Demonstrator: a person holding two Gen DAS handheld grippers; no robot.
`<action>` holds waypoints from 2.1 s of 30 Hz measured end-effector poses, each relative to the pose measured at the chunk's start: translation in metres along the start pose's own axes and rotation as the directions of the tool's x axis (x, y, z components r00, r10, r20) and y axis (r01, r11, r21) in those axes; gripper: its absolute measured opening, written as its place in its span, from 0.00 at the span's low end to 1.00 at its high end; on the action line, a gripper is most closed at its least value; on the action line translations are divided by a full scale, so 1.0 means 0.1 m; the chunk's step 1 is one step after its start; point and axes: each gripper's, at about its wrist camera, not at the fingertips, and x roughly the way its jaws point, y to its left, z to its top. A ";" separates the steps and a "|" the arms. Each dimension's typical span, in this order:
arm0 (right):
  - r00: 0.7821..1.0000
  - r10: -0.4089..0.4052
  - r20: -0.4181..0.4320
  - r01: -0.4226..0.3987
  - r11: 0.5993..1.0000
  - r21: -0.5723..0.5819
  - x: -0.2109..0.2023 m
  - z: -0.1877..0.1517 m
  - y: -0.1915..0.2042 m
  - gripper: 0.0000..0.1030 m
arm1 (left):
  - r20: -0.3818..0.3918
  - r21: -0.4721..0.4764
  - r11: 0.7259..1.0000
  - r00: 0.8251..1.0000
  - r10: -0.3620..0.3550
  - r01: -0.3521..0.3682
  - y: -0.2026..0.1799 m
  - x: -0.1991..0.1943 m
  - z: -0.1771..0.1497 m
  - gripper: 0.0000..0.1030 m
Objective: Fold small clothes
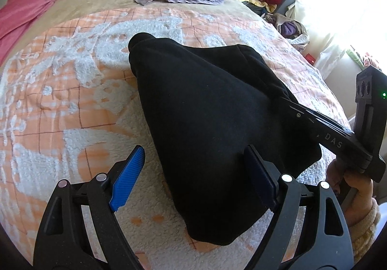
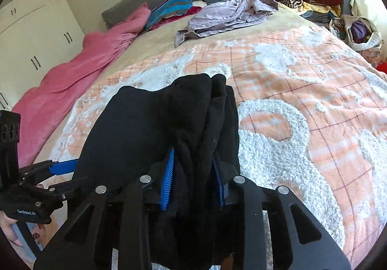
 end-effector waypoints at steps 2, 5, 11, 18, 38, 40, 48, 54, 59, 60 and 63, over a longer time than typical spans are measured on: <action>1.000 -0.009 0.002 0.009 1.000 0.006 -0.02 -0.01 -0.02 0.32 | 0.000 0.001 1.000 1.000 0.004 -0.004 0.00 0.00 0.00 0.74; 1.000 -0.015 0.009 0.015 1.000 0.008 -0.07 -0.03 -0.02 0.35 | 0.001 0.000 1.000 1.000 0.004 -0.004 0.00 -0.01 -0.01 0.74; 0.999 -0.042 0.022 0.042 0.999 0.014 -0.18 -0.09 -0.03 0.43 | 0.003 0.004 1.000 1.000 0.005 -0.005 -0.01 -0.03 -0.01 0.74; 0.998 -0.054 0.042 0.053 0.998 0.030 -0.34 -0.16 -0.05 0.52 | 0.008 0.006 1.000 1.000 0.002 -0.002 -0.02 -0.06 -0.03 0.74; 0.999 0.031 -0.009 -0.031 0.999 0.013 -0.33 -0.27 0.11 0.20 | -0.002 0.002 1.000 1.000 -0.026 0.026 -0.01 -0.10 -0.16 0.76; 0.999 0.006 0.036 -0.006 1.000 -0.008 -0.44 -0.26 0.13 0.20 | -0.003 0.013 0.999 0.999 -0.035 0.035 -0.04 -0.10 -0.17 0.76; 0.995 -0.096 -0.003 0.096 0.995 -0.032 -0.30 -0.38 0.10 0.37 | -0.016 0.026 0.999 0.999 -0.036 0.037 -0.08 -0.04 -0.20 0.76; 0.990 -0.133 0.048 0.133 0.991 0.008 -0.50 -0.39 0.05 0.62 | -0.013 0.029 0.999 0.999 -0.034 0.034 -0.07 -0.07 -0.22 0.76; 0.985 -0.139 0.105 0.136 0.990 0.029 -0.76 -0.43 0.07 0.86 | -0.006 0.029 0.999 0.999 -0.033 0.033 -0.07 -0.12 -0.25 0.76; 0.982 -0.146 0.121 0.144 0.989 0.026 -0.82 -0.45 0.09 0.89 | -0.004 0.029 0.999 0.999 -0.032 0.032 -0.07 -0.13 -0.26 0.76; 0.974 -0.159 0.159 0.157 0.987 0.023 -0.98 -0.51 0.16 0.93 | 0.006 0.031 0.999 0.999 -0.033 0.033 -0.06 -0.20 -0.29 0.78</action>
